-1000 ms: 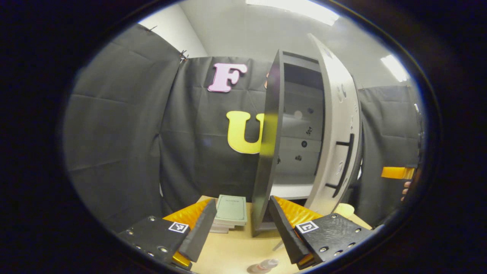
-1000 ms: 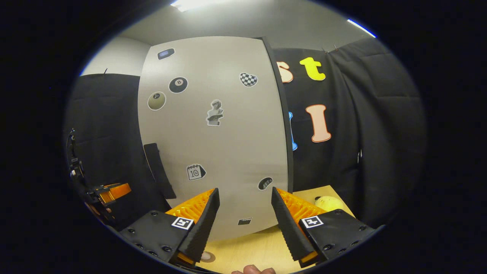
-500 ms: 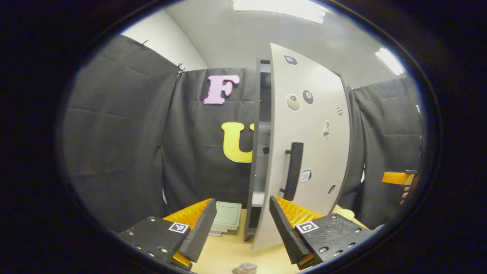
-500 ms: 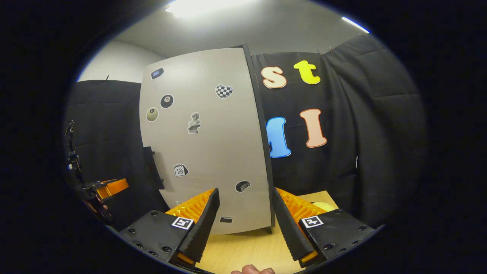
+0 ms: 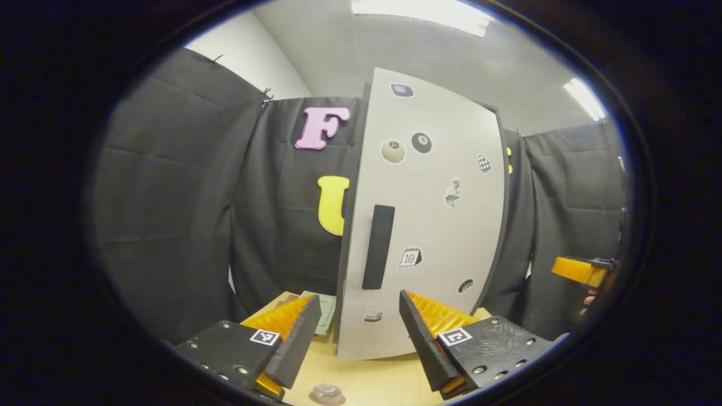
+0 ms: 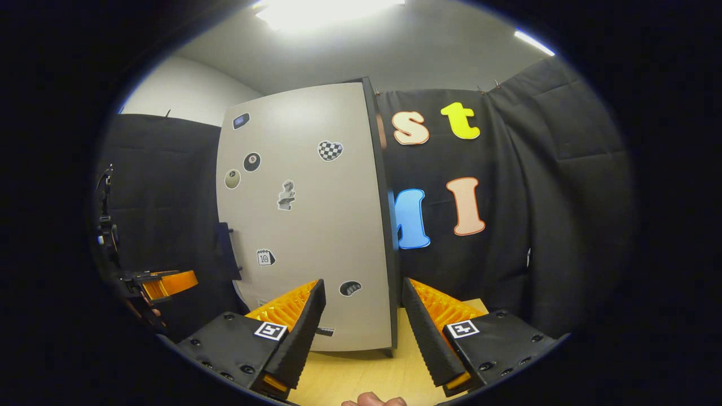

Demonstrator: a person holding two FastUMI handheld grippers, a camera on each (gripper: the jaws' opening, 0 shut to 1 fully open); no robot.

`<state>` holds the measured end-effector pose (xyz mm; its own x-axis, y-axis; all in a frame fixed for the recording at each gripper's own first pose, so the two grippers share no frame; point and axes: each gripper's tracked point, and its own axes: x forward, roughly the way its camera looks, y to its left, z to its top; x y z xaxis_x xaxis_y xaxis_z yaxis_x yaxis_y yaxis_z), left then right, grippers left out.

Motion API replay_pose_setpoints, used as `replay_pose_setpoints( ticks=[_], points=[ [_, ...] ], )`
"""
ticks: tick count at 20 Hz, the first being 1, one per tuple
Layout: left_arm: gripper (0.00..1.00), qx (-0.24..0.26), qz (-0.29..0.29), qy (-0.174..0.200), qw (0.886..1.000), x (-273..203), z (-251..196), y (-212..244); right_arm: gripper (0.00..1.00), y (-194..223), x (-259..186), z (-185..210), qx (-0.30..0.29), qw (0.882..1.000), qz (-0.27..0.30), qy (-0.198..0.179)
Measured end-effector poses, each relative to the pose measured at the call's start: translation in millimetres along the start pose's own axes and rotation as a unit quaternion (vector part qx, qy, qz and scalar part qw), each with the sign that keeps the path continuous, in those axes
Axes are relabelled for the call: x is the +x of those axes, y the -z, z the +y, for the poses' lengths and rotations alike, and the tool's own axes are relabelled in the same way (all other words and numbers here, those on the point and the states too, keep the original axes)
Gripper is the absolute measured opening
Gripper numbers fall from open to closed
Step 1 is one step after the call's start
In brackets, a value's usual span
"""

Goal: Open the cabinet door with the right hand, grasp the bottle in the cabinet with the left hand and place it on the coaster, then close the cabinet door with the right hand.

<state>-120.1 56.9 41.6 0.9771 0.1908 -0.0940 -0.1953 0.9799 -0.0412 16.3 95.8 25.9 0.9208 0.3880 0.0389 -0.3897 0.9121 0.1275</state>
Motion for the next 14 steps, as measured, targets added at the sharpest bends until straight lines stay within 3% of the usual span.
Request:
replay_pose_setpoints(
  ticks=[8, 11, 14],
  points=[
    [0.84, 0.008, -0.031, 0.024, 0.999, 18.9, -1.5, -15.1, 0.88, 6.8, 28.8, 8.2, 0.012, 1.000, 0.007, 0.003],
    [0.88, 0.008, -0.044, 0.013, 0.999, 26.4, 9.1, -19.8, 0.88, 16.1, 35.1, 12.4, -0.012, 1.000, 0.016, 0.001],
    [0.84, 0.009, -0.060, 0.015, 0.998, 32.2, 16.6, -26.8, 0.88, 23.1, 43.2, 19.5, -0.014, 1.000, 0.025, -0.001]
  ],
)
